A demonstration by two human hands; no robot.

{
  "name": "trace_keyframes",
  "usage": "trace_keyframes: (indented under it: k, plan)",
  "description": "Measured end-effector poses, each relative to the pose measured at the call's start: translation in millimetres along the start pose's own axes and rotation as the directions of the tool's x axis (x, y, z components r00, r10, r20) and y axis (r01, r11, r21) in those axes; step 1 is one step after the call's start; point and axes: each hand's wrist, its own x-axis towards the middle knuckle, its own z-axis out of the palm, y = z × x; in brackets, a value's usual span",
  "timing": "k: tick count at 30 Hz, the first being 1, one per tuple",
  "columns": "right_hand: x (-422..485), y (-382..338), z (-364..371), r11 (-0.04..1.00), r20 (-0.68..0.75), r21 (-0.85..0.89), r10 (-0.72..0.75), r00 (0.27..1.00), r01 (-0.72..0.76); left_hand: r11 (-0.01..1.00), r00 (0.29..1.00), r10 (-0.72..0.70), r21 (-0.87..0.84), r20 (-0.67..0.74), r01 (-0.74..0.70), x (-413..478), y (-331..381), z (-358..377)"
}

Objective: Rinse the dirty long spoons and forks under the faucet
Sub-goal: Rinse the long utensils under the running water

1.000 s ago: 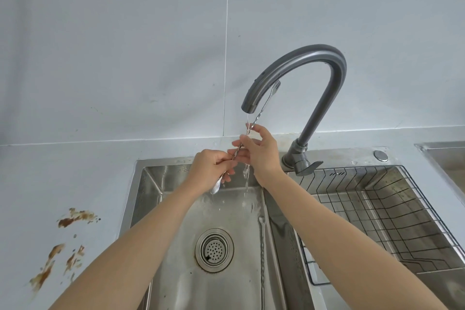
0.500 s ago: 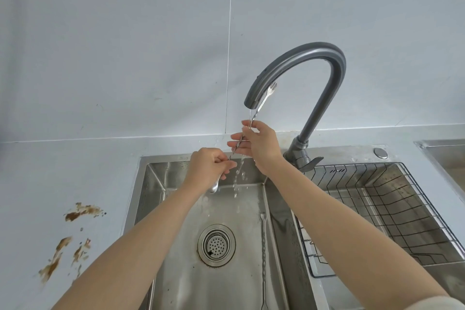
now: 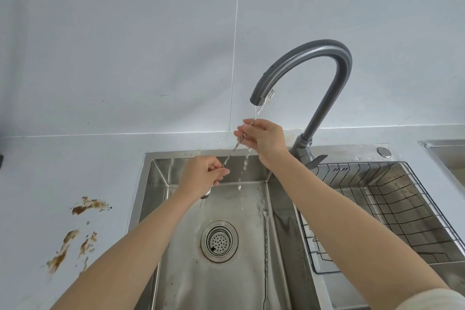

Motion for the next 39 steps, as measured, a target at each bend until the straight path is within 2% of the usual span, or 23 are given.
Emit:
trace_keyframes:
  k: [4,9,15,20,25,31,34,39]
  plan:
    - [-2,-3,-1,0.996,-0.02,0.079,0.032,0.999,-0.031,1.0,1.0,0.011,0.013,-0.01,-0.011,-2,-5,-3]
    - [-2,1,-1,0.999,-0.023,0.031,0.04,0.999,-0.039,0.998,0.999,0.048,0.043,-0.024,-0.047,-10,-6,-2]
    - [-5,-1,-5,0.987,-0.015,0.155,0.047,0.999,-0.044,0.996,0.995,0.07,0.068,-0.077,-0.065,-14,-17,-1]
    - [-7,5,-3,0.99,-0.03,0.105,0.095,0.995,-0.091,0.986,0.991,0.103,0.139,-0.086,-0.091,-20,-22,-3]
    - [-6,4,-4,0.986,0.037,0.087,0.137,0.99,-0.14,0.973,0.987,0.138,0.2,-0.083,-0.119,-23,-35,-9]
    - [-7,3,-6,0.987,0.012,0.095,0.13,0.991,-0.13,0.958,0.983,0.165,0.25,-0.086,-0.139,-27,-43,-13]
    - [-6,6,-4,0.989,-0.032,0.036,0.147,0.989,-0.146,0.939,0.977,0.2,0.299,-0.072,-0.171,-29,-43,-15]
    - [-4,5,-7,0.994,-0.02,0.031,0.106,0.994,-0.105,0.9,0.97,0.239,0.385,-0.049,-0.203,-32,-44,-17]
